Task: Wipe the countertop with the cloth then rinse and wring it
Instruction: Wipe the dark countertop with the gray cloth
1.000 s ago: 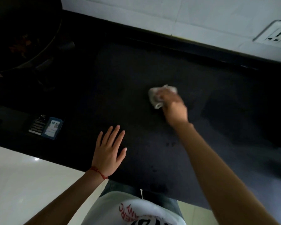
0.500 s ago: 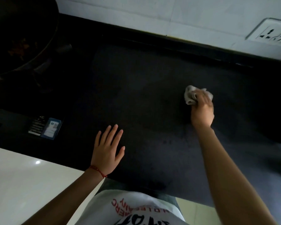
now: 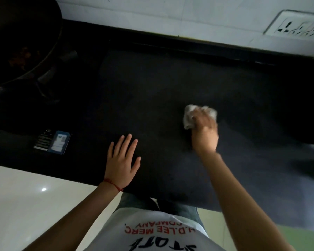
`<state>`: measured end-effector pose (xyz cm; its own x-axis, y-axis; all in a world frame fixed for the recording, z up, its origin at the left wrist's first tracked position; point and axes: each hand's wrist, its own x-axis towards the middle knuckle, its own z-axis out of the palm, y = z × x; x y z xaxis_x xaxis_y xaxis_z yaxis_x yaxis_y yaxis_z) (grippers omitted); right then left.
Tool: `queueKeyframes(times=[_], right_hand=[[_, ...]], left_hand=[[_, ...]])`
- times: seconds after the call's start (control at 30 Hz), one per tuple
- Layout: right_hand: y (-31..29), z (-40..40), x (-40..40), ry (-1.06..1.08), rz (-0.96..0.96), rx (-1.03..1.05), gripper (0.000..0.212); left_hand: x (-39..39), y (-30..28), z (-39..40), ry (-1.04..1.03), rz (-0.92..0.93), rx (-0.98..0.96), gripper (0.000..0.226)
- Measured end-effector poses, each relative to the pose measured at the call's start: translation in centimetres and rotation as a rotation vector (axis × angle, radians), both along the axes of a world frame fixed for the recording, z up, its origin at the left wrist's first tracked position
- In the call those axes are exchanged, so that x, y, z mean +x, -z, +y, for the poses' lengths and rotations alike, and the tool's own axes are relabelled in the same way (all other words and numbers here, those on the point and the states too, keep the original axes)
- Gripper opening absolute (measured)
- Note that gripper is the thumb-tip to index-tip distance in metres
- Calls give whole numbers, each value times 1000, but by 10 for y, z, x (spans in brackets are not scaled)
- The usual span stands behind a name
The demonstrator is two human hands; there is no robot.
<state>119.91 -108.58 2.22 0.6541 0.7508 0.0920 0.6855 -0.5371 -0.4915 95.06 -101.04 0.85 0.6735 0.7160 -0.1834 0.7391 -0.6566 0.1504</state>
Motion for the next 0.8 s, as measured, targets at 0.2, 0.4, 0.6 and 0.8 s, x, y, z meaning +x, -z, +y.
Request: queueKeyframes(times=[0.2, 0.4, 0.6, 0.8], right_hand=[[-3, -28, -5, -240, -81, -19, 39], [-14, -36, 16, 0, 57, -77, 49], [-30, -84, -9, 3, 160, 67, 47], [-35, -179, -37, 296, 328, 315, 33]], left_hand=[[-2, 0, 1, 4, -7, -29, 55], [-2, -2, 1, -2, -59, -37, 56], [14, -13, -8, -88, -87, -89, 50], [59, -31, -58, 83, -224, -186, 40]])
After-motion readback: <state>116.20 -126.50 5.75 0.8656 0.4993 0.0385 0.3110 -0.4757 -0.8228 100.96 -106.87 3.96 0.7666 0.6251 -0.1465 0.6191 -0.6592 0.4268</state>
